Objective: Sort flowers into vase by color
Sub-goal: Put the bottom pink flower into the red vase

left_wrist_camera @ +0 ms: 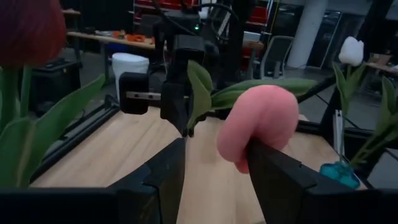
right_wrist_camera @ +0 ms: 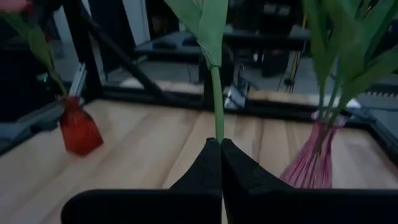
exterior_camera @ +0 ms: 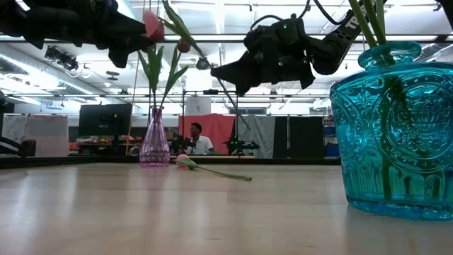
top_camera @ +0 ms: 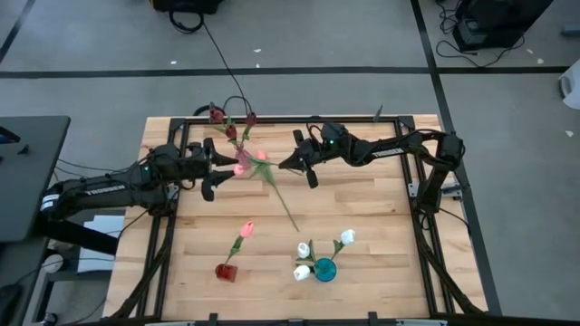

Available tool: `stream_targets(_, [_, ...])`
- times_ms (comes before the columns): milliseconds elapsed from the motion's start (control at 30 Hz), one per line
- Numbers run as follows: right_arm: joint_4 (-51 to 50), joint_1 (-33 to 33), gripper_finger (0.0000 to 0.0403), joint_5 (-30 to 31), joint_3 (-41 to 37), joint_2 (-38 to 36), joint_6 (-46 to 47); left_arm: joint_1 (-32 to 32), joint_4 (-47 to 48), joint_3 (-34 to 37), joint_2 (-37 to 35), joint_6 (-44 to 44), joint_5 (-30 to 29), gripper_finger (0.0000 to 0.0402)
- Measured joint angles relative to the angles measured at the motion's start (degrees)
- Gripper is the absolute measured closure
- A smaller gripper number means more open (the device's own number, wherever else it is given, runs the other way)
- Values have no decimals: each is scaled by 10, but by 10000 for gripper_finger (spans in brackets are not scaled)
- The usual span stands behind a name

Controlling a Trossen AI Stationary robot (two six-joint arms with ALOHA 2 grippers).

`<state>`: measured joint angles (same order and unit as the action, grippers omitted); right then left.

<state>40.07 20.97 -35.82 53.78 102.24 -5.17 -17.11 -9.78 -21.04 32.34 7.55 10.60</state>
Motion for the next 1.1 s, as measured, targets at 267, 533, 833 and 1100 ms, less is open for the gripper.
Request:
stream_targets(267, [-27, 10, 399, -32, 0, -28, 23, 15, -16, 0, -1, 2, -5, 225])
stream_targets(533, [-298, 33, 398, -21, 1, -122, -25, 15, -21, 0, -45, 5, -4, 225])
stream_targets(833, [-244, 23, 398, 9, -16, -133, -22, 15, -11, 0, -9, 23, -53, 225])
stream_targets(1100, [-13, -16, 398, -22, -4, -65, 29, 30, -113, 1, 89, 34, -55, 225])
